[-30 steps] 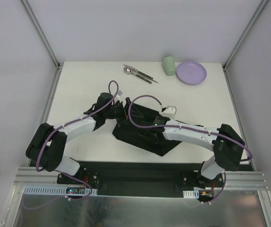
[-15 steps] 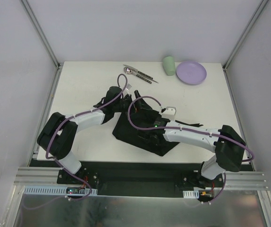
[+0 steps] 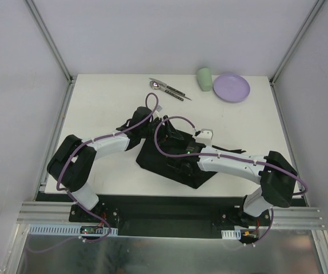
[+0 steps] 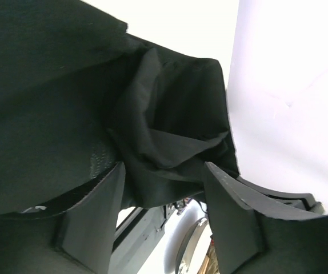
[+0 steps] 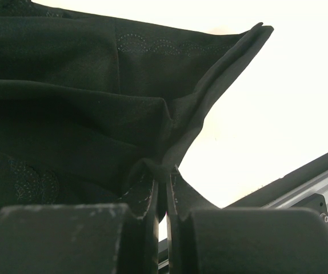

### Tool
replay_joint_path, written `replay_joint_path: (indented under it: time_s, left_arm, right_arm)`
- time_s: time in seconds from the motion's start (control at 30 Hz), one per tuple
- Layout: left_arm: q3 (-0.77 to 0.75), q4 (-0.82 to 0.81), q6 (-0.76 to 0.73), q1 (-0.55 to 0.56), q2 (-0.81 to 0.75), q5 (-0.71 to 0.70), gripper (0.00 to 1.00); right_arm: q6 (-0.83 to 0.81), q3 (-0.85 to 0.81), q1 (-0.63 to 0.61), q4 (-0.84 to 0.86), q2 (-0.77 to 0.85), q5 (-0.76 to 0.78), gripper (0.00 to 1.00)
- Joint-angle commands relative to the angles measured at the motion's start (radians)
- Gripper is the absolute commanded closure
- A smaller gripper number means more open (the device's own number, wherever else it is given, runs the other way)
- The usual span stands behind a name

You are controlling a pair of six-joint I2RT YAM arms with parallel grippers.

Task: Set the dinner table for one person
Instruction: Flatten out the napkin at the center of the board.

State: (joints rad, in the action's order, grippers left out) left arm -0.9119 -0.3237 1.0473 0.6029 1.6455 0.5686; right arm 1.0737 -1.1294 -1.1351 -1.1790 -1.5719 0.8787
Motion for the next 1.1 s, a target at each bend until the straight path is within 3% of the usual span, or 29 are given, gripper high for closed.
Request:
replay_joint_path:
  time_s: [0.0, 0.63, 0.9, 1.07]
  left_arm:
    - [-0.01, 0.037, -0.036, 0.006, -0.007, -0.032, 0.46]
    - [-0.09, 0.08, -0.036, 0.006, 0.051, -0.084, 0.5]
    - [-0.111, 0.086, -0.032, 0.008, 0.071, -0.081, 0.69]
    - [-0.11, 0.086, -0.03, 0.009, 0.076, -0.081, 0.7]
  right_arm:
    - [0.025, -0.036, -0.009, -0.056, 0.007, 0.028, 0.99]
    - [0.038, -0.041, -0.04, -0.059, -0.004, 0.029, 0.99]
    - [0.049, -0.043, -0.045, -0.068, -0.002, 0.032, 0.99]
    - [0.054, -0.04, -0.049, -0.071, -0.002, 0.032, 0.99]
